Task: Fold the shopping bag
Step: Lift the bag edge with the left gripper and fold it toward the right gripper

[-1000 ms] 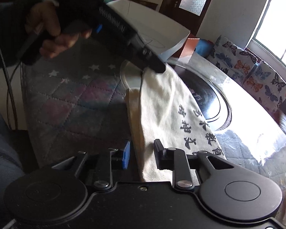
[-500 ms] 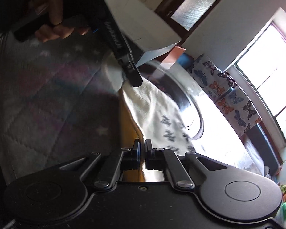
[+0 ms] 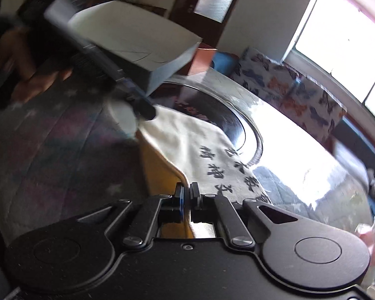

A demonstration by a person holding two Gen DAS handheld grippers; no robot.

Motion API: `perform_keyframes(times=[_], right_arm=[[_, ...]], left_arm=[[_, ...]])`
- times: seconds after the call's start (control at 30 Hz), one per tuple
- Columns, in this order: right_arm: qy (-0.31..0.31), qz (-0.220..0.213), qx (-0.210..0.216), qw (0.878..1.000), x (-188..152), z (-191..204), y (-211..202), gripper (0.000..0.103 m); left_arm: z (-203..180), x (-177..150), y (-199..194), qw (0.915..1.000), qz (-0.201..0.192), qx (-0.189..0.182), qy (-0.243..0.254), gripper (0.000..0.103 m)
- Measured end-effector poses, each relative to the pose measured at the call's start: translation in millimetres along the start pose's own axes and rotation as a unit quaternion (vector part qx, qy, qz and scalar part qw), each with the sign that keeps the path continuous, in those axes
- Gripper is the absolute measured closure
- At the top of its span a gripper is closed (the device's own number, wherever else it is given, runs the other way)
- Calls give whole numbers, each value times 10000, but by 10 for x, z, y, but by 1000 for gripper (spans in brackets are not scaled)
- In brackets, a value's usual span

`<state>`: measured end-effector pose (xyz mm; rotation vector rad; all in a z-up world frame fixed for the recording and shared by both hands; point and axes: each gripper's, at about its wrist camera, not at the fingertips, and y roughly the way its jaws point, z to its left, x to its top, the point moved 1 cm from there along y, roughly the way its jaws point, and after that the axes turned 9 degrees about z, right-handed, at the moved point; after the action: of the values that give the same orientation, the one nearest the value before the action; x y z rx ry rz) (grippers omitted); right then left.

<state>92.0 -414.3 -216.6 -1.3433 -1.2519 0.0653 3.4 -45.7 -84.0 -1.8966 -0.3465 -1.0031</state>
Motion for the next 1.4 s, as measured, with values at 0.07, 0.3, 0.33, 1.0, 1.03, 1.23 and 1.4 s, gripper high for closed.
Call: perform_keyframes(times=[0.07,0.3,0.33,1.0,1.03,1.23,1.4], right_arm=[[101,6,-4,9999,13,-46,-3,98],[359,-100,-171,9992,46,-187,-38,98],[402,-104,-180,9990,56,-211,-38,98],[188,-426,-383,9982,166,-317,-77,98],[179,-427,-387,9982,172,-305,-85,98],[-29,-456,-476,9978,172,-253,-115,98],[-369,-622,-711,9949,150,-103,-173,98]], left_arm=[[-64,-12,-70,9998,-157,-51,122,80],[-250,-29,-259,9970,-566,-310,418,80],[-279,-30,-271,9966,-574,-366,466,80],[-511,161,952,9966,655,-241,434,84],[-515,161,962,9967,658,-238,406,84],[-549,173,915,9932,1053,-286,404,88],[-562,17,689,9907,1220,-400,453,88]])
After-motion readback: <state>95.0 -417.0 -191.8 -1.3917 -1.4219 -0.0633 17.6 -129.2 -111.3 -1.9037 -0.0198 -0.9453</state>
